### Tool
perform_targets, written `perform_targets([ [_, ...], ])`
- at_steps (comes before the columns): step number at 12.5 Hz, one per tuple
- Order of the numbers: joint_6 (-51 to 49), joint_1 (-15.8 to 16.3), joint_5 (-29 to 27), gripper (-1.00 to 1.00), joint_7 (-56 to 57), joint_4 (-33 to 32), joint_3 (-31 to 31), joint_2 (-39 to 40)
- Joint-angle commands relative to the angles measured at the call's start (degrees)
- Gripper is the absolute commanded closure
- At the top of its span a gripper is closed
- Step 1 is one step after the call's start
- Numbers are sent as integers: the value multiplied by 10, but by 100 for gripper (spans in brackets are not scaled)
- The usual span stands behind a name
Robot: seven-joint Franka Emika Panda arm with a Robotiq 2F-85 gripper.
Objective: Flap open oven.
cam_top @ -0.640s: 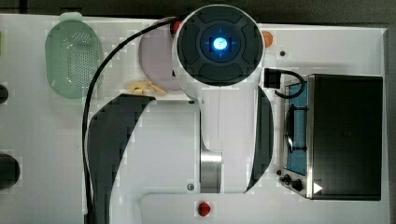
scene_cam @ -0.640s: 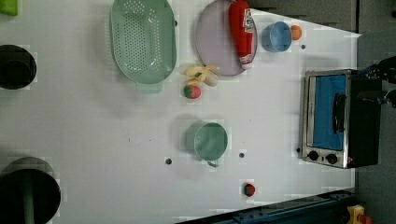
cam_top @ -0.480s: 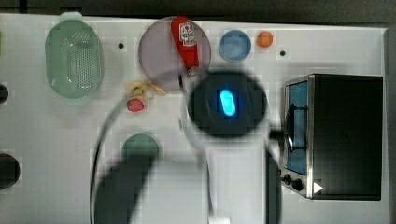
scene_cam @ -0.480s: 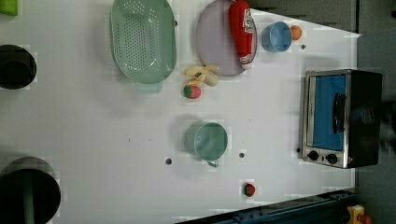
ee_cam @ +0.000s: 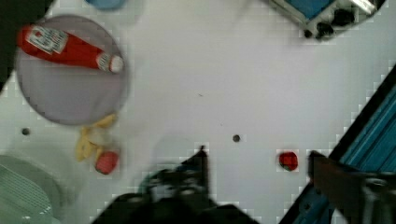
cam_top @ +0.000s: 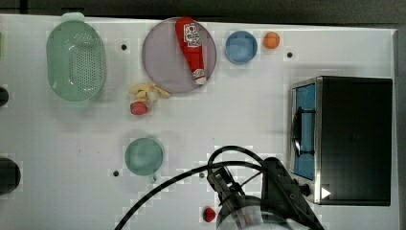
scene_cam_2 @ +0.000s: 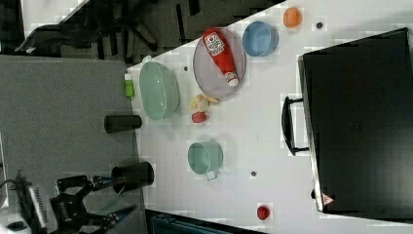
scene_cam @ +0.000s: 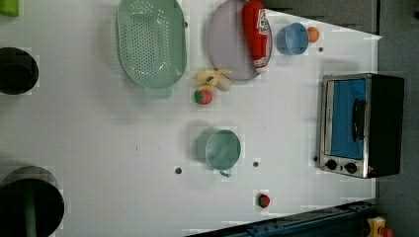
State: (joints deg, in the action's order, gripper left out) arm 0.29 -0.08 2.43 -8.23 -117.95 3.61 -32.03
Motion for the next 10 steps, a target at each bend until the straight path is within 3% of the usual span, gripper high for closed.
perform_targets([
  [1, 3, -8, 4, 9, -32, -18, 0, 55],
  [3, 26, -8, 4, 55, -32, -19, 6, 60],
  [4, 44, -9, 5, 65, -24, -21, 11, 64],
  [6, 74, -12, 14, 65, 50, -32, 30, 76],
  [10, 139, -21, 19, 65, 311, -64, 91, 119],
])
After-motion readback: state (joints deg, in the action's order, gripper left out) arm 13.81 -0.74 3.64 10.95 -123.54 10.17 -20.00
